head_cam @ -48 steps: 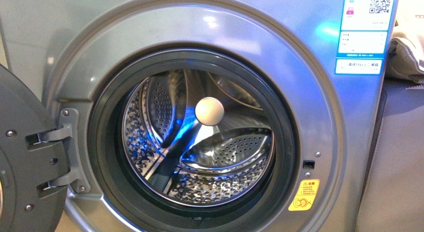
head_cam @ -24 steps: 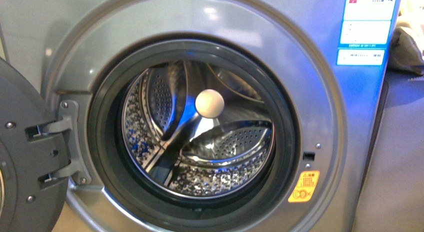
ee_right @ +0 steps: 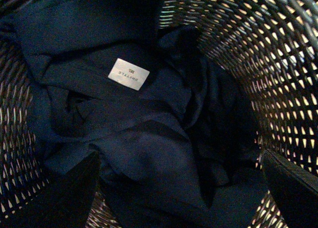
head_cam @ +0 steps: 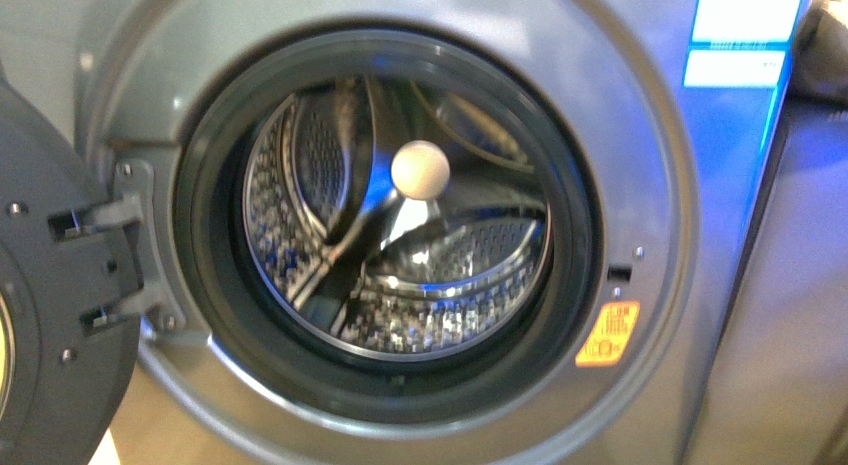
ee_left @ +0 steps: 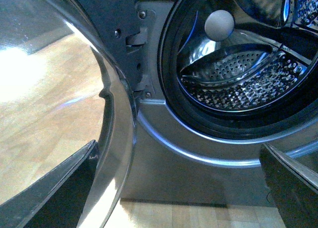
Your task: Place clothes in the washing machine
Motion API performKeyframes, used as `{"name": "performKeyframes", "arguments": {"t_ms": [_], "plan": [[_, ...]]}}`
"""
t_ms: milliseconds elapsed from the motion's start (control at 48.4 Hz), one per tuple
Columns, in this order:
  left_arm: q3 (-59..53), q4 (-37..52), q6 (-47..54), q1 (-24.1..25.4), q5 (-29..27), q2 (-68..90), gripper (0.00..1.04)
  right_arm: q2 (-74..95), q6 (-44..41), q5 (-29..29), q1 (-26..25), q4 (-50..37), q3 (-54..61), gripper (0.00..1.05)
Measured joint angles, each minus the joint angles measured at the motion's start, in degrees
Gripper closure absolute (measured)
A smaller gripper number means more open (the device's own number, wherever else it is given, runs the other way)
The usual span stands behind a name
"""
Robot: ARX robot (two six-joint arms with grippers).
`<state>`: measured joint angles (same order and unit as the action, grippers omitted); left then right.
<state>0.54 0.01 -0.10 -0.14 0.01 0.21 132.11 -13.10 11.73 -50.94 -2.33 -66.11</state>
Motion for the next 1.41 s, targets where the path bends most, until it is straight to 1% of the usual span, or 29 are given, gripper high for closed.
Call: {"name": "performKeyframes", "arguments": {"t_ms": [393,765,1075,1406], "plan": [[0.0,0.0,0.0,0.0,0.0,0.0,0.07,9.1,3.0,-0.5,2.1,-1.9,-2.1,0.08],[0.0,0.0,0.0,0.0,0.0,0.0,0.07,15.3,5.0,-2.1,4.5,-1.1,-8.1,0.08],[0.0,0.0,0.0,0.0,0.0,0.0,0.07,21.1,6.3,-3.5,4.5,-2.3,-9.5,0.08],[0.0,0.0,0.0,0.0,0.0,0.0,0.07,25.6,6.8,-2.8,4.2,-3.8,-10.3,0.08]]}}
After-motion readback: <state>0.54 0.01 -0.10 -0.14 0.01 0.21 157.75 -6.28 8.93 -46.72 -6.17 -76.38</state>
